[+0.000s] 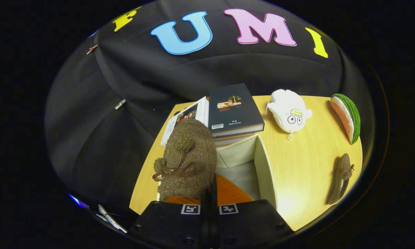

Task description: Open the storage box then place both shoes into the box .Put the left shoe in first, then the right shoe, with the right side of both shoes facing outward in a uniform manner.

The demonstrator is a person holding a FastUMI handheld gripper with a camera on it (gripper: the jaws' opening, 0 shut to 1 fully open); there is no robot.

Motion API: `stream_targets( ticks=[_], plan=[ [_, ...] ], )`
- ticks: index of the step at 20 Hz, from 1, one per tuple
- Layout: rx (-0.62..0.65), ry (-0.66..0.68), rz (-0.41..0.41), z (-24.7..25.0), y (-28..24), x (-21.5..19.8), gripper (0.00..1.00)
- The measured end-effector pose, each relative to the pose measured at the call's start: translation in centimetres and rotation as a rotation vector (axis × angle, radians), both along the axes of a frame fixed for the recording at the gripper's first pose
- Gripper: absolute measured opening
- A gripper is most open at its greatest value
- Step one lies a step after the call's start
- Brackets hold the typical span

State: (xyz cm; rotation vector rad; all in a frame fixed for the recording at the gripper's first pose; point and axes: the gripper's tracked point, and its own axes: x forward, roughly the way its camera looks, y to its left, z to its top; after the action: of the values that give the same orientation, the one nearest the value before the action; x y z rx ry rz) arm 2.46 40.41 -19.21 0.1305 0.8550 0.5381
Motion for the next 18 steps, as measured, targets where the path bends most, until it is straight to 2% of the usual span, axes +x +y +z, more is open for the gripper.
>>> stream_targets(
  ticks=[12, 14, 16, 18],
  plan=[
    [-0.099, 0.089, 0.026, -4.9, 0.9, -1.9, 0.06],
    [-0.082, 0.134, 0.037, -5.0, 1.3, -2.3, 0.11],
    [-0.067, 0.179, 0.069, -4.9, 1.6, -3.6, 0.46],
    [-0.019, 0.153, 0.079, -3.4, 2.2, -3.6, 0.82]
  ],
)
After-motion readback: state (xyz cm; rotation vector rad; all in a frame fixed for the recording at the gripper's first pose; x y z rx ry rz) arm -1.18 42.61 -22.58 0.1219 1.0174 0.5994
